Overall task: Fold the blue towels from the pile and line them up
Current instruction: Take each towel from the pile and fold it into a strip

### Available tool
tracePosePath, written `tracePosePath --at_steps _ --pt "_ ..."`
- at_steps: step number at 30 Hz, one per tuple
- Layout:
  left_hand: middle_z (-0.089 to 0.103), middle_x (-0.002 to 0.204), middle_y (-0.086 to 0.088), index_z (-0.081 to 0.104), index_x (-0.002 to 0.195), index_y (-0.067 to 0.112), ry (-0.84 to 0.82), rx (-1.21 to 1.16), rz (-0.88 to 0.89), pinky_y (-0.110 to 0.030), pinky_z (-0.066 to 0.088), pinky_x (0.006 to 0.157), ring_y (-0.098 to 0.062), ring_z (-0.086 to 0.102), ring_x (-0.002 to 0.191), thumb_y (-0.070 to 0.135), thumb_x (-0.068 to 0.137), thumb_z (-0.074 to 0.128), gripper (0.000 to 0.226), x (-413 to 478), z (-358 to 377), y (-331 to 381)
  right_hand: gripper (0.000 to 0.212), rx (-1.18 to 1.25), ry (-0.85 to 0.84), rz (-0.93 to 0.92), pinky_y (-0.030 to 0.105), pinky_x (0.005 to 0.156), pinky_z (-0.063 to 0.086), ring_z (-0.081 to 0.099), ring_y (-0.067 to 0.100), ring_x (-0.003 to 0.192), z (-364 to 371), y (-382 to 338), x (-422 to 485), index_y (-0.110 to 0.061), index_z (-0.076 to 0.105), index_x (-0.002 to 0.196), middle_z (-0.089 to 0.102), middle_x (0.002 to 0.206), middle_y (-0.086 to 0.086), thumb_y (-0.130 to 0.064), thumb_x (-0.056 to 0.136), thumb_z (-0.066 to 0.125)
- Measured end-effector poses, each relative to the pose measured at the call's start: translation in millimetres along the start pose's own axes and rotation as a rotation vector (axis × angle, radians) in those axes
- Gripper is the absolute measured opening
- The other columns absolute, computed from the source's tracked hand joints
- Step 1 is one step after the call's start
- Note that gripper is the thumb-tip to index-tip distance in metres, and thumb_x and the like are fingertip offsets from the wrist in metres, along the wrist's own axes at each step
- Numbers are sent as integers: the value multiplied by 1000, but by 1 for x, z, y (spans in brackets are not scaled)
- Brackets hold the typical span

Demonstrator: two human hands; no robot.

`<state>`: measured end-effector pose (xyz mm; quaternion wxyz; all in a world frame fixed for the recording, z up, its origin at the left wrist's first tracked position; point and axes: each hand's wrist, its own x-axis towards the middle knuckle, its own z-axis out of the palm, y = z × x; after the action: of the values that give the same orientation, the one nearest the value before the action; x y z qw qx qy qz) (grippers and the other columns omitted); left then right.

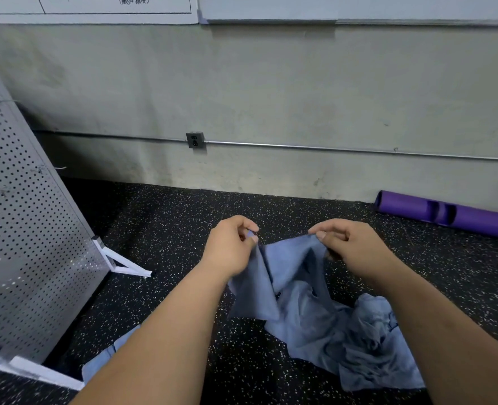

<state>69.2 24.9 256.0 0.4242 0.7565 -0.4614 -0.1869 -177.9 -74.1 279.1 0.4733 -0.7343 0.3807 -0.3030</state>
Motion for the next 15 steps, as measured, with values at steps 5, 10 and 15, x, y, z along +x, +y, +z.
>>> tracePosePath --at_steps 5,10,15 --pt "75 90 6 75 99 32 -69 -180 -5 -21 50 67 -1 57 64 8 95 76 24 1 4 2 27 55 -158 92 29 78 56 72 14 77 6 -8 -2 -15 78 113 80 89 13 0 103 58" --pt "74 87 5 76 104 24 -141 -311 10 -18 48 60 -6 52 63 -3 93 74 29 0 9 8 39 -58 -186 23 27 91 60 78 21 96 11 -8 -2 -20 80 112 82 96 2 11 92 64" --pt "74 84 9 77 104 24 -182 -357 44 -17 49 64 -8 56 67 -3 92 76 30 -2 15 10 24 -309 -127 -100 23 83 59 74 6 80 16 -3 -1 -34 82 95 78 86 -14 -11 93 79"
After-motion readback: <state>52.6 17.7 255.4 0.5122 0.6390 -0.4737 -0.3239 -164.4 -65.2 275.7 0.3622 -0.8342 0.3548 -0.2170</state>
